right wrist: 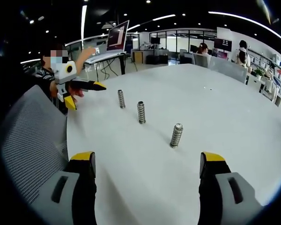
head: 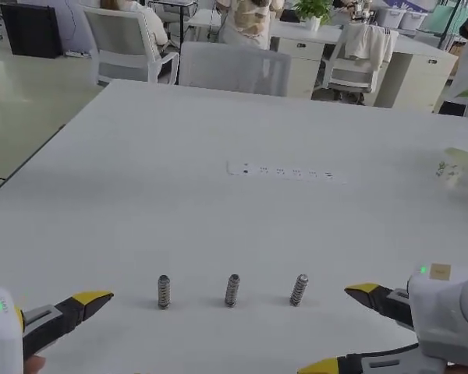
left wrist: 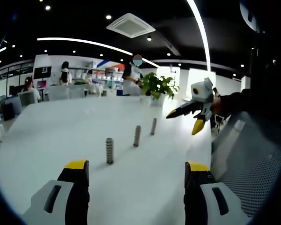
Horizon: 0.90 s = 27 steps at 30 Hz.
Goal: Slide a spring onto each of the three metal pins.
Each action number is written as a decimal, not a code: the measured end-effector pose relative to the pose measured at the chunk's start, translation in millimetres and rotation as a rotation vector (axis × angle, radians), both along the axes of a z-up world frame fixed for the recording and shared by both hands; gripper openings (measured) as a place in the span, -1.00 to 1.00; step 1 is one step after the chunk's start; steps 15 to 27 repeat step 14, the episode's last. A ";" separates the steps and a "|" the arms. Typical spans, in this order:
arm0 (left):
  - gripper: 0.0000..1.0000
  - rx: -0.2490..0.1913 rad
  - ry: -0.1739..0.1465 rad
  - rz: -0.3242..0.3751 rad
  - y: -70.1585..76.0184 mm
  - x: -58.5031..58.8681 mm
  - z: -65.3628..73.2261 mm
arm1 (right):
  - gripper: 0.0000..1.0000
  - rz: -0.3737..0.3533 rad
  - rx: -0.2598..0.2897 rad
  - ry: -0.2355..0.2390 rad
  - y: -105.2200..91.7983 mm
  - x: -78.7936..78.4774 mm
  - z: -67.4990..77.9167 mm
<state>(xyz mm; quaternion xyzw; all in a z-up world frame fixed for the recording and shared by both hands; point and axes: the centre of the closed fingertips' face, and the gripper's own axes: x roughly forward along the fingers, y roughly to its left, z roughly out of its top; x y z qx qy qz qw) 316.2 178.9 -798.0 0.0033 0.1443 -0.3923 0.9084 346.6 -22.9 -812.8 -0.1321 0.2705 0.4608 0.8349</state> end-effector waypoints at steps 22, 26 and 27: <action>0.62 0.003 0.005 0.000 2.4 0.7 -1.2 | 0.85 -0.007 0.009 -0.005 -0.2 1.2 2.0; 0.62 0.003 0.005 0.000 2.4 0.7 -1.2 | 0.85 -0.007 0.009 -0.005 -0.2 1.2 2.0; 0.62 0.003 0.005 0.000 2.4 0.7 -1.2 | 0.85 -0.007 0.009 -0.005 -0.2 1.2 2.0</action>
